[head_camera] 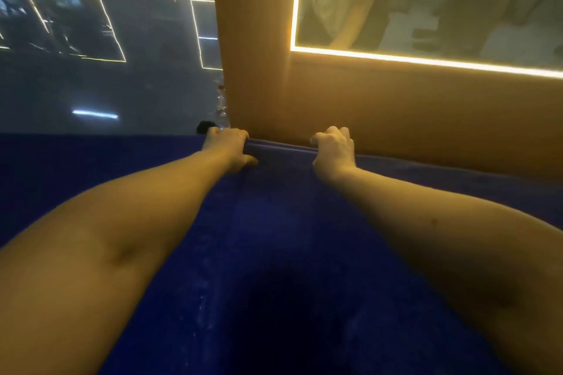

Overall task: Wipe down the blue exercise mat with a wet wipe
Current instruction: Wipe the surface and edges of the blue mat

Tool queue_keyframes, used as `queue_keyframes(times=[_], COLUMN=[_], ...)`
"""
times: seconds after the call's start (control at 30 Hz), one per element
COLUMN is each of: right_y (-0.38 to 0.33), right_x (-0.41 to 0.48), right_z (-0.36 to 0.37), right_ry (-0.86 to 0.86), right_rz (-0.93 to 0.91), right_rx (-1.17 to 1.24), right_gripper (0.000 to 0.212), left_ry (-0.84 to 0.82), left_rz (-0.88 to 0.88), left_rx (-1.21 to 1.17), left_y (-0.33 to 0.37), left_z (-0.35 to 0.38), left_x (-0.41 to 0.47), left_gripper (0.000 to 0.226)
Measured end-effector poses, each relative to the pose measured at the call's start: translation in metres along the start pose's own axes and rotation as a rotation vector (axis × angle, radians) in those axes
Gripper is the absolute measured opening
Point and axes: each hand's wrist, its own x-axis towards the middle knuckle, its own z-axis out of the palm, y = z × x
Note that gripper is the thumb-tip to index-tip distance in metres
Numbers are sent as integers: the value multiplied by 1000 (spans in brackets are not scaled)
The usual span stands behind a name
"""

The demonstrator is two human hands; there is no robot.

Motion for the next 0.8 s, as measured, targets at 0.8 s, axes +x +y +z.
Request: queue_keyframes(times=[0.8], right_y=[116], right_x=[-151], right_z=[116], right_ry=[-252], right_rz=[629], right_rx=[1053], right_gripper=[18], left_ry=[-490], left_rz=[23], left_rx=[-1024], left_y=[167], left_z=[148], left_x=[-108], left_gripper=[49])
